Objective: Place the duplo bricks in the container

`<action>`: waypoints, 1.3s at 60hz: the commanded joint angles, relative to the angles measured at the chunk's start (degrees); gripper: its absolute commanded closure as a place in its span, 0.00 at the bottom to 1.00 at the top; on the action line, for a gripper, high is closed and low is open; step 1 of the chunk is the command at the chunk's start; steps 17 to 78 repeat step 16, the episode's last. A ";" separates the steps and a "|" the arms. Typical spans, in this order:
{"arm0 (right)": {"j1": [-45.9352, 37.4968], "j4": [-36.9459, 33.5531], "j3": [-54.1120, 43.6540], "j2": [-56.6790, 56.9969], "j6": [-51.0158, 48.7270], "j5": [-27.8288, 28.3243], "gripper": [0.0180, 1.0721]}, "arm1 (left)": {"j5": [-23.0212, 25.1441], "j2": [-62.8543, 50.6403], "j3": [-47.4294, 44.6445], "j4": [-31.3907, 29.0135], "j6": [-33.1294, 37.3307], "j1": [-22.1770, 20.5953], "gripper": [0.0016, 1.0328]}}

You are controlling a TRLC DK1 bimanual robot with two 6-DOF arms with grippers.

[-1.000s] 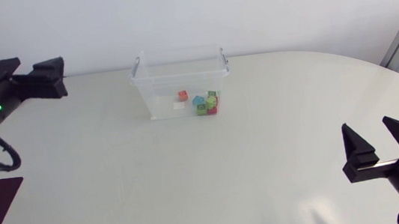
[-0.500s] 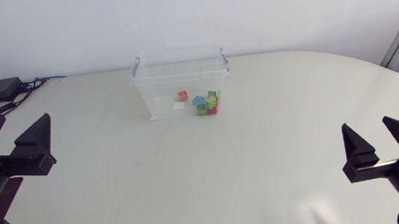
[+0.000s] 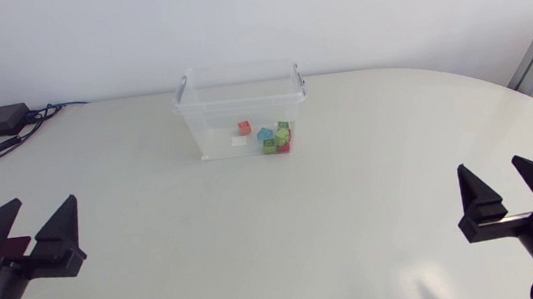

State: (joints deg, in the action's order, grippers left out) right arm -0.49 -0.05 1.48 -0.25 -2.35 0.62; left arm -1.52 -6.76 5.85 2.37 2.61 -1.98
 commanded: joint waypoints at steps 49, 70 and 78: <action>0.49 0.05 -1.48 0.25 2.35 -0.62 0.04 | 1.52 6.76 -5.85 -2.37 -2.61 1.98 0.04; 0.49 0.05 -1.48 0.25 2.35 -0.62 0.04 | 1.52 6.76 -5.85 -2.37 -2.61 1.98 0.04; 0.49 0.05 -1.48 0.25 2.35 -0.62 0.04 | 1.52 6.76 -5.85 -2.37 -2.61 1.98 0.04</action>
